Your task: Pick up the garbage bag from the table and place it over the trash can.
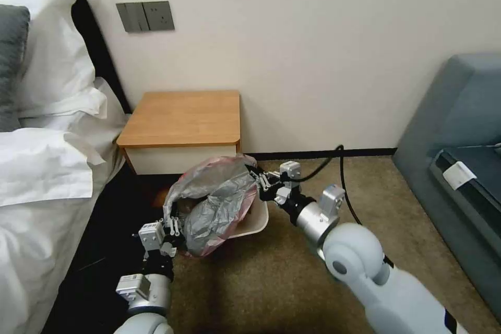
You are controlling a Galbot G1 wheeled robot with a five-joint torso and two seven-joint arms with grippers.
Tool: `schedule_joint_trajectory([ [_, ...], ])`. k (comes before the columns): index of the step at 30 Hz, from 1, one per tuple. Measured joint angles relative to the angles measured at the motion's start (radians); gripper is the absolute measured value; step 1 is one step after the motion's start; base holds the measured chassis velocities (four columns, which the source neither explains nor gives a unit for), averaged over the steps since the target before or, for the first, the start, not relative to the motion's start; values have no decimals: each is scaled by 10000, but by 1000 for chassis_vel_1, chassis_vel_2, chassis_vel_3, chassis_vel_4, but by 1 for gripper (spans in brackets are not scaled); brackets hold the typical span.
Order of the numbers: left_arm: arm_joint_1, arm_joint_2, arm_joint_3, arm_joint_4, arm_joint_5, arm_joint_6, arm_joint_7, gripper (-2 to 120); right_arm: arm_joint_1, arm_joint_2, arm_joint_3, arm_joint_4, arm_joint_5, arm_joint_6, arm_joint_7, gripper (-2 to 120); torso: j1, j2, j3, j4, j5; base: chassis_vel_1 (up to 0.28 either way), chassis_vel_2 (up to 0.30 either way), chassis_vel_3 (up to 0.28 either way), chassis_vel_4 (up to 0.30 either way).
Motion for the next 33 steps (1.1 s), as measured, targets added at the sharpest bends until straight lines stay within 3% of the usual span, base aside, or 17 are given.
schedule_joint_trajectory([
  [6,-9,16,-187,-36,-235,-140,233,11,662,-642,102,-167,1011,-1083,241,0,0,0,0,1,0,0,0,0,0],
  [13,6,3,-439,-6,-426,-226,547,11,1006,-1389,385,-207,1984,-1601,255,0,0,0,0,0,0,0,0,0,0],
  [21,27,-51,-746,5,-701,-242,987,11,1153,-1564,808,-756,3084,-2494,-350,0,0,0,0,0,-1,0,0,0,0],
  [33,80,13,-1338,14,-1312,-285,1956,11,1389,-1431,1080,-1629,3272,-2997,-1079,0,0,0,0,0,0,0,0,0,0],
])
